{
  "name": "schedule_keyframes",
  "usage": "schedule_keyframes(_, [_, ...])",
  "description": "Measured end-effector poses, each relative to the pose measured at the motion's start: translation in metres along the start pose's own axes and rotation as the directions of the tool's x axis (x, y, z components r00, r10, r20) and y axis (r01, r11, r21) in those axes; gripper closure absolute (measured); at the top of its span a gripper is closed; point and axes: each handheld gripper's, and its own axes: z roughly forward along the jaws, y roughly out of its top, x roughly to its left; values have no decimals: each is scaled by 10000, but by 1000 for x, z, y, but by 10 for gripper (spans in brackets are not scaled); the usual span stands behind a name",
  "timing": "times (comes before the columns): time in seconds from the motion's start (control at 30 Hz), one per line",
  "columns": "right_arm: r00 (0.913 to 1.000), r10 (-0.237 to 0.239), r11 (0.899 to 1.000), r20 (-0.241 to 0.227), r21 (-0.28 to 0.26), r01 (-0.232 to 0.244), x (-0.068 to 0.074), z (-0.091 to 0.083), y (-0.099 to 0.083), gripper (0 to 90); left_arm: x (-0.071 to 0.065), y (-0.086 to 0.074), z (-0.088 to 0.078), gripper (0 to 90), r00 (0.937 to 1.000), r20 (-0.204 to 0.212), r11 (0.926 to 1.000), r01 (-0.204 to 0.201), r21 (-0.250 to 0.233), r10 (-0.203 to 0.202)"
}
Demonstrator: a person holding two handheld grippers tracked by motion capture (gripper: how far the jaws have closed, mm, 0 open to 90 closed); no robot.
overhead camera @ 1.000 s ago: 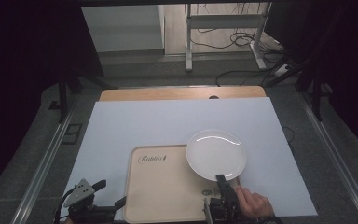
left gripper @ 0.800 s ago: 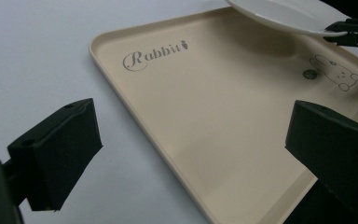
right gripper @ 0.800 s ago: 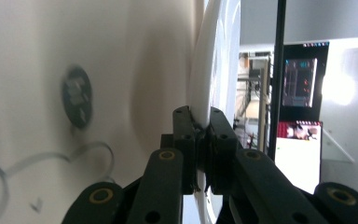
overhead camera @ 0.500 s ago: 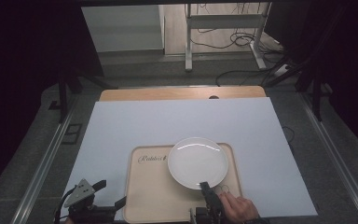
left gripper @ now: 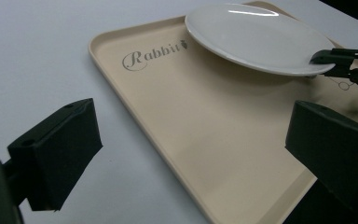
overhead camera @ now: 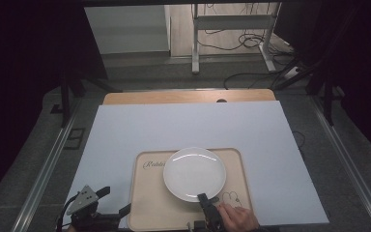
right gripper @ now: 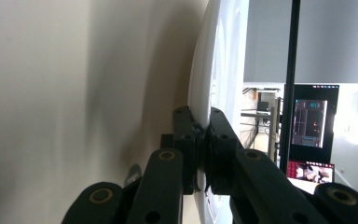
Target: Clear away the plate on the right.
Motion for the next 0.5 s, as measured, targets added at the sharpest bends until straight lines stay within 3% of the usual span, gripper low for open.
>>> schedule_keyframes(0.5, [9993,-271,9996,-268,-41,270,8,4,5,849,0,0,0,32,10000,-6,10000,-14,0,14])
